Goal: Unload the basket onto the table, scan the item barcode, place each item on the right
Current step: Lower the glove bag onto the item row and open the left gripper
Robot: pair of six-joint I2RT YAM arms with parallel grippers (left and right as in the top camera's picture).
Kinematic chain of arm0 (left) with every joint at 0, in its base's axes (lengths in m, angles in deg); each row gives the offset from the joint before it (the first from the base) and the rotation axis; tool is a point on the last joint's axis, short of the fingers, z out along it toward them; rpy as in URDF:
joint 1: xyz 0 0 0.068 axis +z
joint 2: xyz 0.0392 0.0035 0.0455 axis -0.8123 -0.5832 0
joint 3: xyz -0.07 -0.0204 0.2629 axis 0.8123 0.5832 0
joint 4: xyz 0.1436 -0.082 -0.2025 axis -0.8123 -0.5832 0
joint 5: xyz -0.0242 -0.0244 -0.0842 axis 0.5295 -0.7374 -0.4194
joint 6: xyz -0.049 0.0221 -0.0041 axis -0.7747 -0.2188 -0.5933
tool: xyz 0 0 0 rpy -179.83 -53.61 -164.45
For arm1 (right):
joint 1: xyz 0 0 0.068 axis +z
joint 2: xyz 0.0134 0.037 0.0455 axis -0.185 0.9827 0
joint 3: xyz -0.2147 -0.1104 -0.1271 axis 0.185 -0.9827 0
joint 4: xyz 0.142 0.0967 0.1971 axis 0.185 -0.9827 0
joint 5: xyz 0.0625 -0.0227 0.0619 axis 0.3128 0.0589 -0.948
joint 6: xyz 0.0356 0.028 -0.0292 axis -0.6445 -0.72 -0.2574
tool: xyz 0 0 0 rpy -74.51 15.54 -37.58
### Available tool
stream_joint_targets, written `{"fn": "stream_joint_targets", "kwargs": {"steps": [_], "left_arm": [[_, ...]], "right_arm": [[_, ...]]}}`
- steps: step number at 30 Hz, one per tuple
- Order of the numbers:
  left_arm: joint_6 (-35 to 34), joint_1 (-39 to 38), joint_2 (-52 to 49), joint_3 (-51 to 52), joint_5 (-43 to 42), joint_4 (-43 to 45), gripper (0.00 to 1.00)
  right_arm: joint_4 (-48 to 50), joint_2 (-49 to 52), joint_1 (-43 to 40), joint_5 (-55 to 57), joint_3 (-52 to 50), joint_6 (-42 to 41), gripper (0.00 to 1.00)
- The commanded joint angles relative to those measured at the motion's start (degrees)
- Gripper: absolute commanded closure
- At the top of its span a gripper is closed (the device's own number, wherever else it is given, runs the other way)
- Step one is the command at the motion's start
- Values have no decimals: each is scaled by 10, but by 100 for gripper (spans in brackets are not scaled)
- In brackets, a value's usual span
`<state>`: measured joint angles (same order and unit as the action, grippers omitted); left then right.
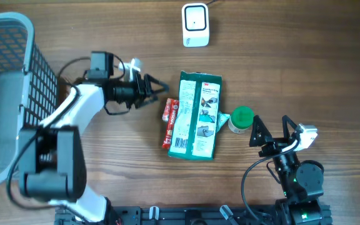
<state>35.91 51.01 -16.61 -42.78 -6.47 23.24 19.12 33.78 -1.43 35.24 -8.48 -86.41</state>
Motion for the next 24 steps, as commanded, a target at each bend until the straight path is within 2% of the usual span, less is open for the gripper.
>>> {"fn": "stream_joint_targets", "kwargs": {"steps": [1,4,10,12,14,24], "left_arm": [[-5,1,82,-46,35,1,0],[-4,2,125,-54,136,-1,0],[-3,2,165,-54,448,-49,0],[-4,2,162,-54,519,-61,0],[-4,2,162,-54,547,-70,0],[-4,2,162,-54,549,-72,0]], "right_arm": [[3,3,2,8,-1,10,1],[3,3,2,8,-1,10,0],[3,3,2,8,-1,10,0],[3,3,2,8,-1,10,0],[3,3,2,8,-1,10,0],[3,3,2,8,-1,10,0]]}}
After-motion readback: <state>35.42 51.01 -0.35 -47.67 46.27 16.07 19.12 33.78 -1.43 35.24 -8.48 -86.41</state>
